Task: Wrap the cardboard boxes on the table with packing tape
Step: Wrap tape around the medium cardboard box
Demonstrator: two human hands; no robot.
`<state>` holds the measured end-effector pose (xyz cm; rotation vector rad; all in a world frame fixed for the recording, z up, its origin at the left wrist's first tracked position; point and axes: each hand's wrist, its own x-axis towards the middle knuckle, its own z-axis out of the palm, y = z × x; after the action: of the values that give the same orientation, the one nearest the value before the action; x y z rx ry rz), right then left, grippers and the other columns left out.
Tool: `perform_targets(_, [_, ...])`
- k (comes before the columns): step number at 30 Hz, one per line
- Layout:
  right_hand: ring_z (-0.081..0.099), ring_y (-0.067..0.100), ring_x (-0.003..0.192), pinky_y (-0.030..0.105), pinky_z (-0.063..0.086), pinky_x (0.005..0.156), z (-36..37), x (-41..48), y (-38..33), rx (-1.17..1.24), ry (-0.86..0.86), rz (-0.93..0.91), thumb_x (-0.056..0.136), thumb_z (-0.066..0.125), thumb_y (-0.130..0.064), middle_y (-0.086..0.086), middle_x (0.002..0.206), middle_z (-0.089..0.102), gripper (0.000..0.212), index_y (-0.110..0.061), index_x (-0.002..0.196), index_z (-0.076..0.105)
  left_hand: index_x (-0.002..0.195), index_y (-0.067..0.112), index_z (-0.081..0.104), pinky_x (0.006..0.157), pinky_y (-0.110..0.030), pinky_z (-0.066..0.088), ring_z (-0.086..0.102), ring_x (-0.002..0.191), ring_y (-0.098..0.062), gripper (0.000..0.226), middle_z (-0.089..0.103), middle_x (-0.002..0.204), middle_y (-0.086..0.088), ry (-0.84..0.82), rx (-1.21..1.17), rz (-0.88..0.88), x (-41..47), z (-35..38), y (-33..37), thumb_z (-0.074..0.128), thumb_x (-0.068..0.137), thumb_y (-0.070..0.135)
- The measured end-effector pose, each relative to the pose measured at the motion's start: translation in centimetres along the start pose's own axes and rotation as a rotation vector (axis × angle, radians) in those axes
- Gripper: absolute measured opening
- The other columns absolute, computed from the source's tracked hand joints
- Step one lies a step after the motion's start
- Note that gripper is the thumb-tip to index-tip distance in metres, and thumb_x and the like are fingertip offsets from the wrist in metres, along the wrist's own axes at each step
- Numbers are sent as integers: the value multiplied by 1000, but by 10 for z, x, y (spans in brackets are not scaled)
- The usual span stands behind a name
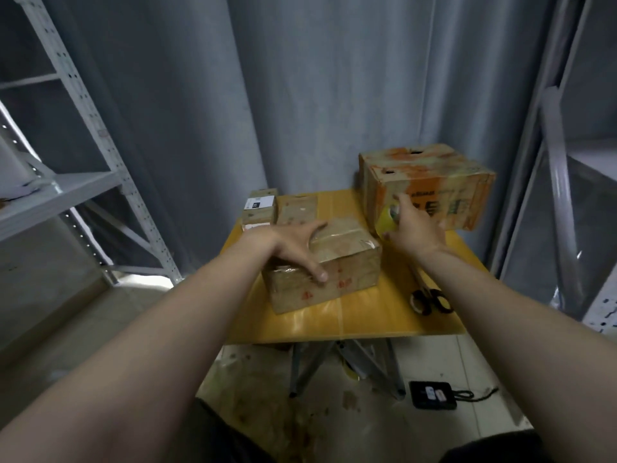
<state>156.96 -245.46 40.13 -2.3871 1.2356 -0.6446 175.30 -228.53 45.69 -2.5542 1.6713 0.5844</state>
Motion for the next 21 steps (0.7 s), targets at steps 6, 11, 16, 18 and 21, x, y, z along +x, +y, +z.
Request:
perform_targets(6, [44, 38, 125, 55, 29, 101, 41, 13, 20, -187, -79, 28, 96, 56, -11, 7, 120, 65, 58, -34, 148, 42, 156, 44, 32, 89, -23, 45, 52, 120, -16, 111, 48, 150, 8, 228, -240, 31, 9, 7, -22, 87, 61, 53])
perform_targets(11, [43, 34, 121, 45, 33, 89, 46, 5, -13, 92, 260, -93, 99, 60, -26, 2, 127, 60, 34, -27, 133, 57, 146, 45, 46, 74, -14, 46, 62, 96, 7, 101, 62, 120, 23, 495, -651, -17, -4, 1, -41, 89, 56, 55])
perform_targets(16, [58, 25, 124, 38, 47, 102, 32, 5, -86, 762, 173, -19, 108, 43, -49, 7, 139, 59, 50, -14, 144, 48, 139, 39, 42, 105, -39, 50, 61, 119, -18, 92, 57, 135, 5, 813, -972, -114, 7, 12, -28, 84, 58, 55])
perform_targets(18, [52, 28, 136, 37, 39, 105, 36, 6, -112, 826, 95, 60, 106, 33, -62, 9, 152, 51, 68, -15, 154, 35, 136, 37, 42, 103, -36, 50, 61, 114, -16, 84, 58, 128, 6, 924, -1129, -148, 18, 18, -16, 83, 64, 53])
perform_targets(21, [37, 31, 148, 46, 29, 116, 48, -8, -135, 792, 48, 42, 100, 23, -72, 11, 163, 36, 81, -18, 161, 24, 133, 42, 41, 96, -31, 41, 52, 110, -13, 78, 50, 123, 6, 1046, -1171, -228, 24, 26, 1, 78, 66, 61])
